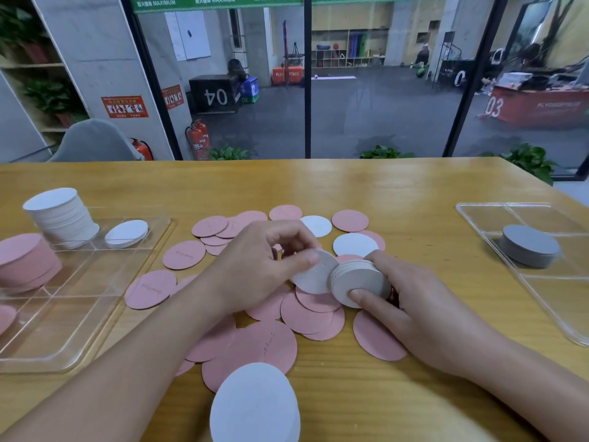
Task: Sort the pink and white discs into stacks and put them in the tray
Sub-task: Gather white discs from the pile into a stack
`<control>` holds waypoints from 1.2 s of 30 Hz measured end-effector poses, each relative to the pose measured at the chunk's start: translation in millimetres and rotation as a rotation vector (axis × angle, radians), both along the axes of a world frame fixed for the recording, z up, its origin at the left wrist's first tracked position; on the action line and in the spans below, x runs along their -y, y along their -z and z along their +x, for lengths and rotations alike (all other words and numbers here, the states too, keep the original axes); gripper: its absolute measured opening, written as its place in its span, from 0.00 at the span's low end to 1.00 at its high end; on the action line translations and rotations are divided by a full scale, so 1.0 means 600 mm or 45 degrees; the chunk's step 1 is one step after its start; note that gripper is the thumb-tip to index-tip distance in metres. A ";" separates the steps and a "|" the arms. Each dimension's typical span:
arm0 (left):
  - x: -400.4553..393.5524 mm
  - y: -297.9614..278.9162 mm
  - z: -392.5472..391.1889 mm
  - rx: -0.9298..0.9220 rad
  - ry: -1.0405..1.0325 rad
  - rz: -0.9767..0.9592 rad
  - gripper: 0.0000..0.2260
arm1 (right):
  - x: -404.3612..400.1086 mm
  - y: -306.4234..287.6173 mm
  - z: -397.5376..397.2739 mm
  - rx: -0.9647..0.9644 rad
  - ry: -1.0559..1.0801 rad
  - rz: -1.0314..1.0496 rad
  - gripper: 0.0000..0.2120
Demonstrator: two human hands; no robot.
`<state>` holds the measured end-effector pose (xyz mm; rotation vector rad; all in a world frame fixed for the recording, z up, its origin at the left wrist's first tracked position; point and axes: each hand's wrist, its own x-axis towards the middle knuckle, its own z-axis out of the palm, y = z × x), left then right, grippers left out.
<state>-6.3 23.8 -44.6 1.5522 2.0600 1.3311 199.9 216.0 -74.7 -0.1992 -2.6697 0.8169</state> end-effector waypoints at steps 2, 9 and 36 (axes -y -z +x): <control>-0.001 0.001 0.007 0.012 0.078 -0.058 0.03 | 0.001 -0.002 0.002 -0.010 -0.007 -0.013 0.09; -0.021 0.018 0.023 0.010 0.171 -0.133 0.14 | 0.001 -0.003 0.001 0.002 -0.052 0.012 0.06; -0.051 0.043 -0.040 -0.563 -0.368 -0.406 0.14 | 0.001 -0.006 0.002 0.044 -0.041 -0.024 0.12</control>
